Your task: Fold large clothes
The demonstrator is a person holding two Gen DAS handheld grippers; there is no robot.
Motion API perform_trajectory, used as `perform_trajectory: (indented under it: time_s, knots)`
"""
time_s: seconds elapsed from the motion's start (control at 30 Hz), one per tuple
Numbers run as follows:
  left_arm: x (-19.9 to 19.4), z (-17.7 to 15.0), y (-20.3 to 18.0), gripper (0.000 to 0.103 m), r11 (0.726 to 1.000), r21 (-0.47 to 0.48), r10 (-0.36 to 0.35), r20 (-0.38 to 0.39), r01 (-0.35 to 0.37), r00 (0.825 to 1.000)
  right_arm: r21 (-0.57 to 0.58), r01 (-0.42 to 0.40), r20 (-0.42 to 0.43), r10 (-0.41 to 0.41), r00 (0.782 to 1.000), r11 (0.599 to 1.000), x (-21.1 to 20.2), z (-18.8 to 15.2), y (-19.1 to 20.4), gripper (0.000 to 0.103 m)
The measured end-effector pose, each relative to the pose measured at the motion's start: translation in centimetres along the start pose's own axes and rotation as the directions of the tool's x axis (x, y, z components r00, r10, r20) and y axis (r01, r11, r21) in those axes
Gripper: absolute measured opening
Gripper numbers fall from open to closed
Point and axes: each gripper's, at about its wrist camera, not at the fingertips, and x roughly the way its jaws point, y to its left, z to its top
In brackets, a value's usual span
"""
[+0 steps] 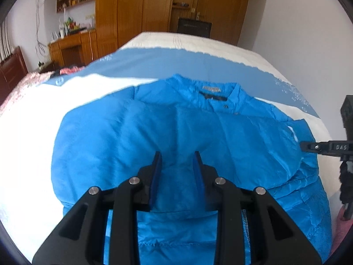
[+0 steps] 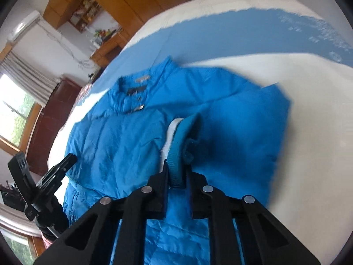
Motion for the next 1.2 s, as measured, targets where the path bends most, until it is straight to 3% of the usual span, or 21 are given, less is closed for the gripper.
perform_trajectory:
  time_s: [0.17,0.33,0.53,0.73,0.83,0.93,1.2]
  knots:
    - [-0.1,0.0,-0.1,0.028,1.0,0.013,0.007,0.01,-0.007,1.0,0.005,0.063,0.021,-0.063,0.998,0.998,-1.9,-0.5,-1.0,0.012]
    - [1.3,-0.3,0.4,0.028,1.0,0.012,0.015,-0.03,-0.015,0.999,-0.003,0.148,-0.028,-0.148,0.989,0.989,0.1,-1.3,-1.5,0.012]
    - [3.7,-0.8,1.3,0.028,1.0,0.004,0.006,-0.087,-0.006,0.996,-0.027,0.166,-0.029,-0.167,0.986,0.986,1.3,-2.2,-1.6,0.013]
    - [2.6,-1.1,0.7,0.028,0.999,0.013,0.033,-0.052,-0.032,0.998,0.0,0.15,-0.001,-0.15,0.989,0.989,-0.3,-2.1,-1.4,0.018]
    - [1.4,-0.9,-0.3,0.029,0.999,0.03,0.025,-0.013,-0.025,1.0,-0.03,0.216,0.105,-0.212,0.972,0.976,-3.4,-2.1,0.4,0.019]
    - [0.4,-0.8,-1.0,0.03,0.999,0.041,0.012,0.009,-0.012,1.0,-0.059,0.207,0.153,-0.196,0.969,0.977,-4.7,-2.2,2.5,0.019]
    - [0.4,-0.9,-2.2,0.03,0.997,0.07,0.019,0.022,-0.02,1.0,-0.14,0.219,0.131,-0.201,0.971,0.966,-0.6,-2.8,5.5,0.019]
